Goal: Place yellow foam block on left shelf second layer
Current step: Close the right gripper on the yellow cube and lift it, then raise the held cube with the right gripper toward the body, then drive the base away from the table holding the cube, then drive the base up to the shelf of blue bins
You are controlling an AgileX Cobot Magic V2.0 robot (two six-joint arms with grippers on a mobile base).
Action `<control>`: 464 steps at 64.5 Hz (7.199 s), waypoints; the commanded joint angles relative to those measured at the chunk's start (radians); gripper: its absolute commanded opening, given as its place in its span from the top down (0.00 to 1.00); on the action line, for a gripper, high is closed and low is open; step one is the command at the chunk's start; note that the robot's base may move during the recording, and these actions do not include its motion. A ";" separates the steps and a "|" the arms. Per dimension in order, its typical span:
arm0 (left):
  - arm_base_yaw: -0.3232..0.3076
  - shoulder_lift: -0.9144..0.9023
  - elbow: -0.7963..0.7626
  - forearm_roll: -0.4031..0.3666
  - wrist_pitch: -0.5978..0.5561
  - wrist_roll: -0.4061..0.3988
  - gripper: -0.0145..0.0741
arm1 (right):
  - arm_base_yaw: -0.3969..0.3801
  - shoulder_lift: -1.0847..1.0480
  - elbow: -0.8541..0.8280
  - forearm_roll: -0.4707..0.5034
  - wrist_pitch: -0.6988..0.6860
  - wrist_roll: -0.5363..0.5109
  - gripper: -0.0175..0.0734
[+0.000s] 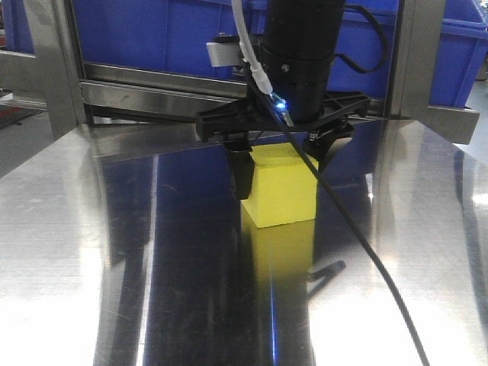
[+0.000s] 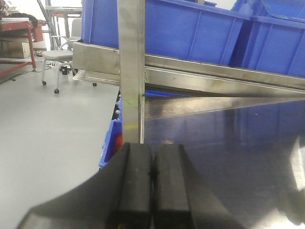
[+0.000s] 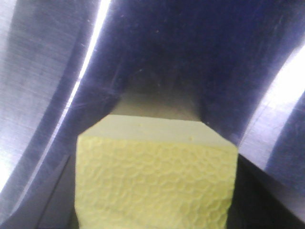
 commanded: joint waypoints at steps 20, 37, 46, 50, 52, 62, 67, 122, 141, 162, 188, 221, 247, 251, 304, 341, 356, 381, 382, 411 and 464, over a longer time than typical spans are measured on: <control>-0.005 0.007 0.026 -0.002 -0.084 -0.004 0.68 | -0.066 -0.160 0.038 -0.038 -0.085 -0.004 0.47; -0.005 0.007 0.026 -0.002 -0.090 -0.004 0.68 | -0.242 -0.392 0.291 -0.071 -0.133 -0.062 0.47; -0.005 0.007 0.026 -0.002 -0.084 -0.004 0.68 | -0.350 -0.537 0.448 -0.072 -0.143 -0.088 0.47; -0.005 0.007 0.026 -0.002 -0.084 -0.004 0.68 | -0.393 -0.611 0.526 -0.072 -0.155 -0.096 0.47; -0.005 0.007 0.026 -0.002 -0.084 -0.004 0.68 | -0.409 -0.644 0.559 -0.072 -0.161 -0.101 0.47; -0.005 0.007 0.026 -0.002 -0.090 -0.004 0.68 | -0.456 -0.821 0.721 -0.086 -0.224 -0.119 0.47; -0.005 0.007 0.026 -0.002 -0.084 -0.004 0.68 | -0.456 -0.915 0.792 -0.095 -0.263 -0.122 0.47; -0.005 0.007 0.026 -0.002 -0.090 -0.004 0.68 | -0.456 -1.756 0.955 -0.259 -0.526 -0.122 0.47; -0.005 0.007 0.026 -0.002 -0.090 -0.004 0.68 | -0.456 -1.785 0.955 -0.259 -0.559 -0.122 0.47; -0.005 0.007 0.026 -0.002 -0.090 -0.004 0.68 | -0.456 -1.785 0.955 -0.259 -0.546 -0.122 0.47; -0.005 0.007 0.026 -0.002 -0.090 -0.004 0.68 | -0.456 -1.785 0.955 -0.259 -0.546 -0.122 0.47; -0.005 0.007 0.026 -0.002 -0.090 -0.004 0.68 | -0.456 -1.785 0.955 -0.259 -0.546 -0.122 0.47; -0.005 0.007 0.026 -0.002 -0.084 -0.004 0.68 | -0.456 -1.783 0.955 -0.259 -0.539 -0.122 0.47; -0.005 0.007 0.026 -0.002 -0.084 -0.004 0.68 | -0.456 -1.783 0.955 -0.259 -0.539 -0.122 0.47; -0.005 0.007 0.026 -0.002 -0.090 -0.004 0.68 | -0.456 -1.783 0.955 -0.259 -0.539 -0.122 0.47; -0.005 0.007 0.026 -0.002 -0.084 -0.004 0.68 | -0.456 -1.783 0.955 -0.259 -0.539 -0.122 0.47; -0.005 0.007 0.026 -0.002 -0.090 -0.004 0.68 | -0.456 -1.783 0.955 -0.259 -0.539 -0.122 0.47; -0.005 0.007 0.026 -0.002 -0.084 -0.004 0.68 | -0.456 -1.783 0.955 -0.259 -0.539 -0.122 0.47; -0.005 0.007 0.026 -0.002 -0.090 -0.004 0.68 | -0.456 -1.783 0.955 -0.259 -0.539 -0.122 0.47; -0.005 0.007 0.026 -0.002 -0.084 -0.004 0.68 | -0.456 -1.783 0.955 -0.259 -0.538 -0.122 0.47; -0.005 0.007 0.026 -0.002 -0.090 -0.004 0.68 | -0.456 -1.783 0.955 -0.259 -0.532 -0.122 0.47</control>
